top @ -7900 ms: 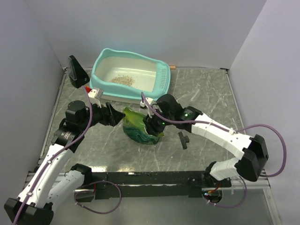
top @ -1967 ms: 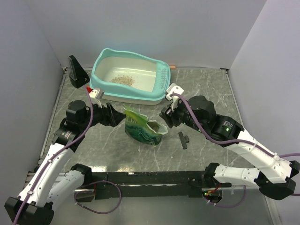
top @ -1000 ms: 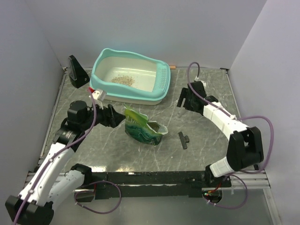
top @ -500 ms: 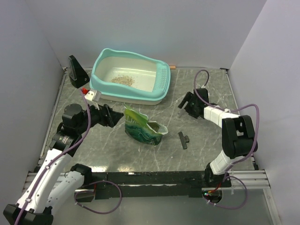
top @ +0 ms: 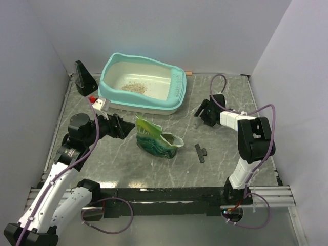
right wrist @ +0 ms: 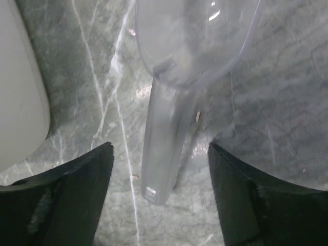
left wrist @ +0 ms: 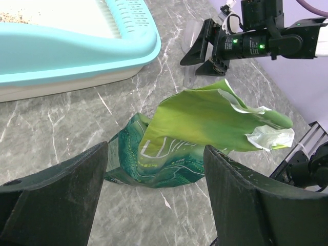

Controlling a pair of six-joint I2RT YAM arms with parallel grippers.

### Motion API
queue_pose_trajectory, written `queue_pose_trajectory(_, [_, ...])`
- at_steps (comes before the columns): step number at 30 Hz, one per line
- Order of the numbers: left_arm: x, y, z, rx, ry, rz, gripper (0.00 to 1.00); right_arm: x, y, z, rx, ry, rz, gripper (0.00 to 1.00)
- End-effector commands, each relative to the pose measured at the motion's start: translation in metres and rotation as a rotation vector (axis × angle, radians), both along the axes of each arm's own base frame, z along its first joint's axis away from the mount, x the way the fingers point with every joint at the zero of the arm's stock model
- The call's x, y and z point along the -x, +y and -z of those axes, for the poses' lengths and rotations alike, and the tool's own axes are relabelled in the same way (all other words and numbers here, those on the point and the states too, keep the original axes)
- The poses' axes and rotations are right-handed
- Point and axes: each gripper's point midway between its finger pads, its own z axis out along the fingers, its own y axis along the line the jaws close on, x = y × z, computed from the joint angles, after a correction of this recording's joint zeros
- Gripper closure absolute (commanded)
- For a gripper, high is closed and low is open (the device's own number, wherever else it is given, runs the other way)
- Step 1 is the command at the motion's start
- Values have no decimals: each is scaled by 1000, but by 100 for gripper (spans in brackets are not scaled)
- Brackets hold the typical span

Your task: Fill the litter box with clean litter

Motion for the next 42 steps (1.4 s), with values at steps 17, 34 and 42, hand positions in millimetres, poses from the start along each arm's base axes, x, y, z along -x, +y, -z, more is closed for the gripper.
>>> queue_pose_trajectory(17, [6,-3,-18,24,-56,31,20,-19,-10,-19,131,-15,-97,100])
queue_pose_trajectory(34, [44,-3,-107,95,-82,86,17,132,69,-257,345,-510,-689,100])
queue_pose_trajectory(42, [61,-9,-141,117,-26,151,16,234,104,-286,364,-504,-1143,100])
